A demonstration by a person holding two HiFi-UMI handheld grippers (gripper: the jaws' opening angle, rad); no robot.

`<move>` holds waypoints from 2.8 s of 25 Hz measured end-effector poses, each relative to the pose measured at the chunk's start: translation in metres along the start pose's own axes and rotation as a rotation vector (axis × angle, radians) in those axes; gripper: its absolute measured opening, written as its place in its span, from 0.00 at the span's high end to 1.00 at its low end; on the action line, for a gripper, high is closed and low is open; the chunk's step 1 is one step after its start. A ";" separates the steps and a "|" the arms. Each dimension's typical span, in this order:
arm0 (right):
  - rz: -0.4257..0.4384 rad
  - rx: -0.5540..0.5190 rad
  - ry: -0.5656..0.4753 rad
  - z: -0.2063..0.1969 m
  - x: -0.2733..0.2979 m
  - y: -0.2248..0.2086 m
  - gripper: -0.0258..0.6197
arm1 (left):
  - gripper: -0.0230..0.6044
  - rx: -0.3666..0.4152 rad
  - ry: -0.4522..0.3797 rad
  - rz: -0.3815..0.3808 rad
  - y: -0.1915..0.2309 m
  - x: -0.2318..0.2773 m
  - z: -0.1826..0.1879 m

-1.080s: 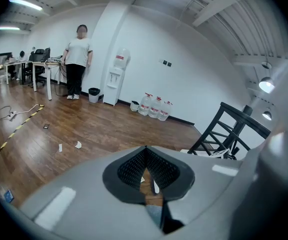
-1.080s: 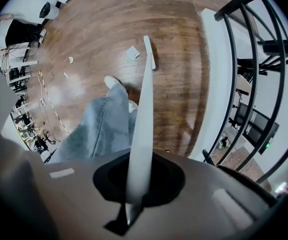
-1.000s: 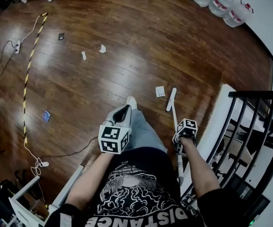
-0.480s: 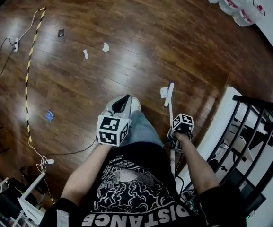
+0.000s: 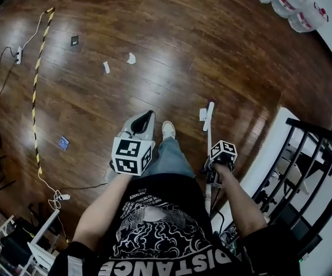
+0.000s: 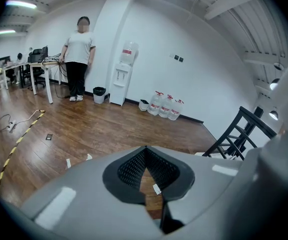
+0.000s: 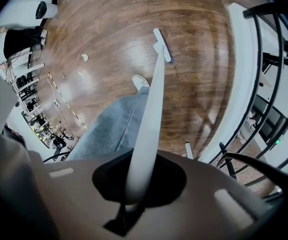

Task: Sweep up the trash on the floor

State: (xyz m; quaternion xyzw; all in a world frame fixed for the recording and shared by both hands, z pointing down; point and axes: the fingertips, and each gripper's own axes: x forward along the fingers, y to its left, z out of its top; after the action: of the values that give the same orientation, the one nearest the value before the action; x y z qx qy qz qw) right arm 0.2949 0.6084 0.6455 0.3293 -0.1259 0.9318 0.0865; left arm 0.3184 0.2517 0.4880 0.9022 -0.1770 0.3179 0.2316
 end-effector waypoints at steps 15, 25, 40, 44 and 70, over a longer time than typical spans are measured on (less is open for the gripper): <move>0.073 0.161 -0.071 0.033 0.027 0.134 0.94 | 0.96 0.013 0.056 -0.068 0.148 -0.010 0.025; 0.083 0.109 -0.089 0.048 0.048 0.251 0.94 | 0.96 -0.035 0.052 -0.065 0.236 -0.024 0.036; 0.087 -0.005 -0.097 0.059 0.084 0.423 0.92 | 0.96 -0.158 -0.001 0.036 0.351 -0.076 0.028; 0.086 -0.022 -0.098 0.064 0.089 0.458 0.92 | 0.96 -0.197 -0.018 0.070 0.376 -0.088 0.025; -0.033 -0.220 -0.026 0.043 0.131 0.594 0.92 | 0.96 -0.360 -0.130 0.236 0.474 -0.143 0.029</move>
State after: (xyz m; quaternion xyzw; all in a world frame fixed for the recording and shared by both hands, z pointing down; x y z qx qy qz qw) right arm 0.0750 0.0393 0.6553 0.3321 -0.2230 0.9063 0.1360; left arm 0.0063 -0.1321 0.5185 0.8380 -0.3498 0.2471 0.3383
